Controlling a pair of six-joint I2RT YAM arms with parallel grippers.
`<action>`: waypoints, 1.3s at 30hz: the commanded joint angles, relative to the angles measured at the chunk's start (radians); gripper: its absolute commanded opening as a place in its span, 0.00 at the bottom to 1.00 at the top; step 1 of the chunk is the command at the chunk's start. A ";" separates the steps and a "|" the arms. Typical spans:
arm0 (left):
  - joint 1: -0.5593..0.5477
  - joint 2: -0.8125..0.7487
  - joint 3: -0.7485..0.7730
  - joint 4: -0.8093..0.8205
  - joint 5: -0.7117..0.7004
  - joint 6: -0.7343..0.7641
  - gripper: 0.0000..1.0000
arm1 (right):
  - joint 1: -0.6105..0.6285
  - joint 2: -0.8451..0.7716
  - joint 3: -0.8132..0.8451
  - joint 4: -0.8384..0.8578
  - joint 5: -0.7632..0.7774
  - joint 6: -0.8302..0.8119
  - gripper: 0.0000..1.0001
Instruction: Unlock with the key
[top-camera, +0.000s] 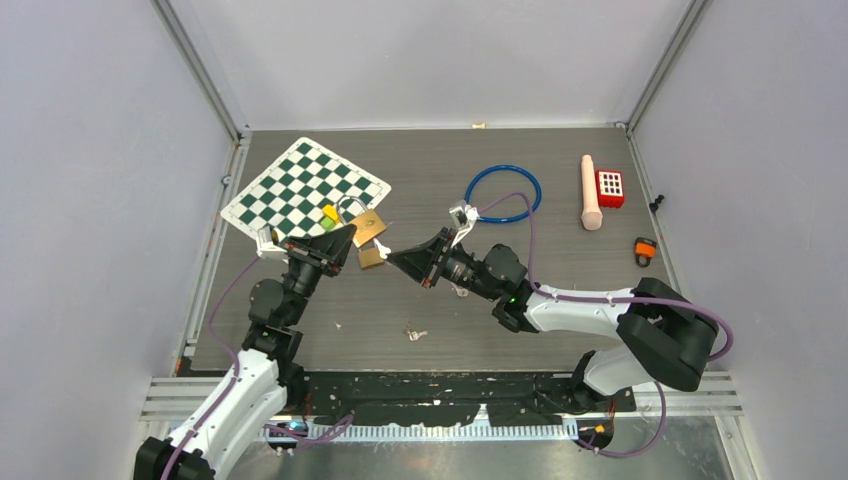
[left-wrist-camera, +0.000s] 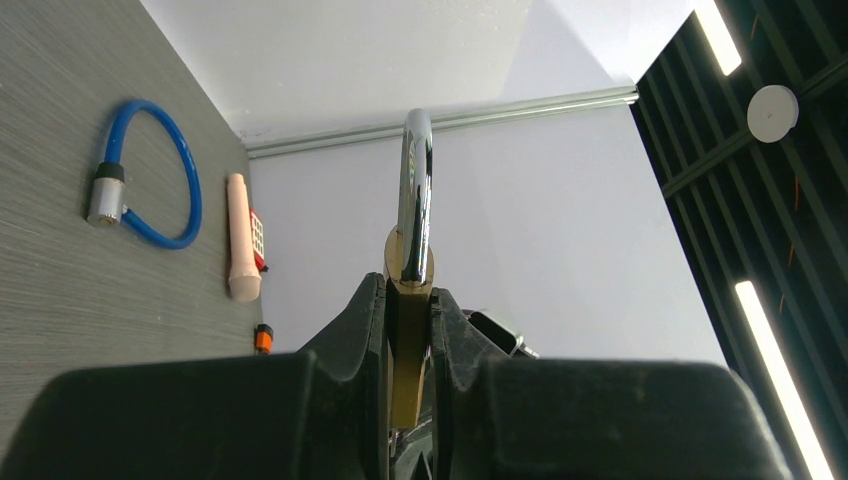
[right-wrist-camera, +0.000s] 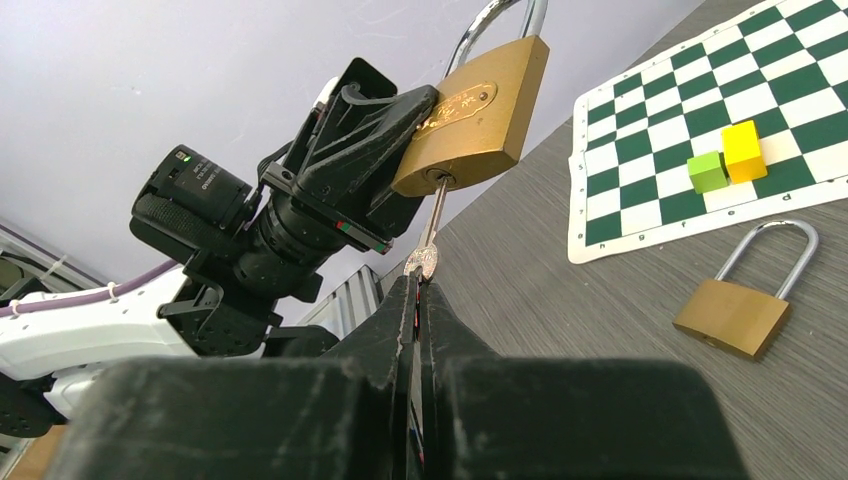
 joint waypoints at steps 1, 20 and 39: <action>-0.004 -0.020 0.080 0.182 0.005 -0.026 0.00 | 0.006 -0.030 0.002 0.063 0.009 -0.015 0.05; -0.013 -0.025 0.089 0.182 0.010 -0.016 0.00 | 0.005 -0.028 0.012 0.060 0.005 -0.009 0.05; -0.016 -0.020 0.076 0.185 -0.013 -0.011 0.00 | 0.006 -0.024 -0.005 0.106 -0.028 -0.002 0.05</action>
